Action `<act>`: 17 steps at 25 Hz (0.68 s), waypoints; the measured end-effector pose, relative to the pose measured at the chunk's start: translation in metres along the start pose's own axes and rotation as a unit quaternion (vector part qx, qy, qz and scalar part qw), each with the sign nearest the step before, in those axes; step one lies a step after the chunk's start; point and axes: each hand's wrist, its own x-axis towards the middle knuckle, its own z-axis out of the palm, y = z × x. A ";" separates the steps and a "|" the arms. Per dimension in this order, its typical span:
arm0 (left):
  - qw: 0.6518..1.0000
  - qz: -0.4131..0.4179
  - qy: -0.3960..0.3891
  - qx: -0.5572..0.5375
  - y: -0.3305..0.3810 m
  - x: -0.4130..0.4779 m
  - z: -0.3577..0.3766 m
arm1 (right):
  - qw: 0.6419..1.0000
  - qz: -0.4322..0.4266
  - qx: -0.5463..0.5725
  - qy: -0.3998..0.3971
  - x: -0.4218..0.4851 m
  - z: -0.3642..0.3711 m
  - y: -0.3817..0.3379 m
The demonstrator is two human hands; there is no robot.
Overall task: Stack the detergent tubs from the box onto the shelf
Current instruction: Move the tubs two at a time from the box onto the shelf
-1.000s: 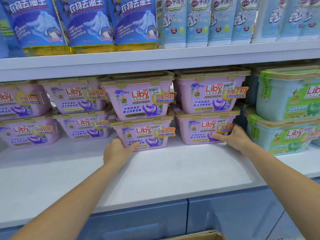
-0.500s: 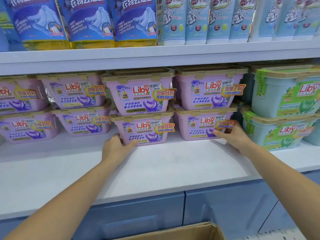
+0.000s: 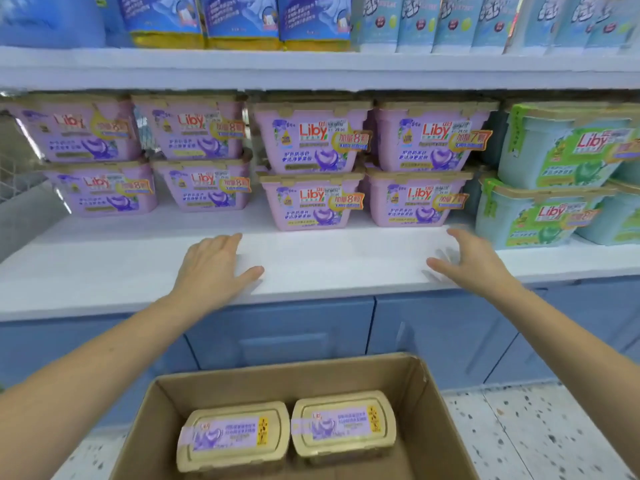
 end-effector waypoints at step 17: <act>0.985 -0.044 -0.154 -0.069 -0.070 -0.222 0.110 | 0.975 -0.049 -0.056 -0.208 -0.190 0.130 0.000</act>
